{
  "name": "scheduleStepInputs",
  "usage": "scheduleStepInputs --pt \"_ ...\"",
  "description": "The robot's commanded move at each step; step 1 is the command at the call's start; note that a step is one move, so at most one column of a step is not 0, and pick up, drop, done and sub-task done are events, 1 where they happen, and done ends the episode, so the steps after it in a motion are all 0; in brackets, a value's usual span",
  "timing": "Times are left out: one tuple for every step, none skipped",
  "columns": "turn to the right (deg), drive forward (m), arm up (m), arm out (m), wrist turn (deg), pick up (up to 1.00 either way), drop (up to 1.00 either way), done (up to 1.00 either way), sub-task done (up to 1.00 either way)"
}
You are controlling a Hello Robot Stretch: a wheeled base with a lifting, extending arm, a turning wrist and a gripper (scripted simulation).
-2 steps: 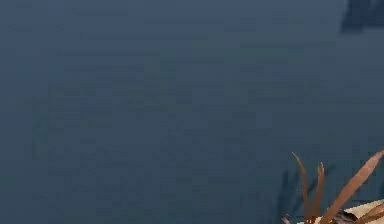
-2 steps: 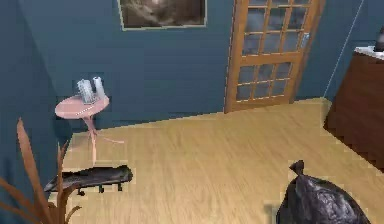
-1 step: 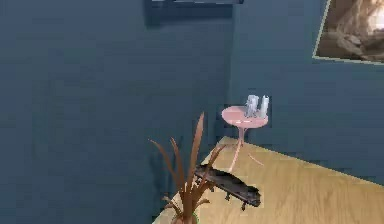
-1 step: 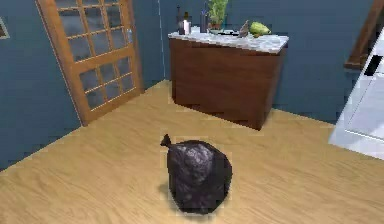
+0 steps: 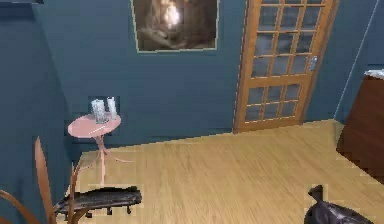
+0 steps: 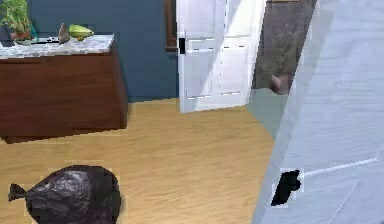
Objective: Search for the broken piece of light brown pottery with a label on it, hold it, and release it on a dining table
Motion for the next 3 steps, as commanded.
scheduleStepInputs --pt "0.0 0.60 0.00 0.00 0.0 0.00 0.00 0.00 0.00" --pt "33.0 0.00 0.00 0.00 0.0 0.00 0.00 0.00 0.00" --pt "0.0 0.65 0.00 0.00 0.0 0.00 0.00 0.00 0.00"
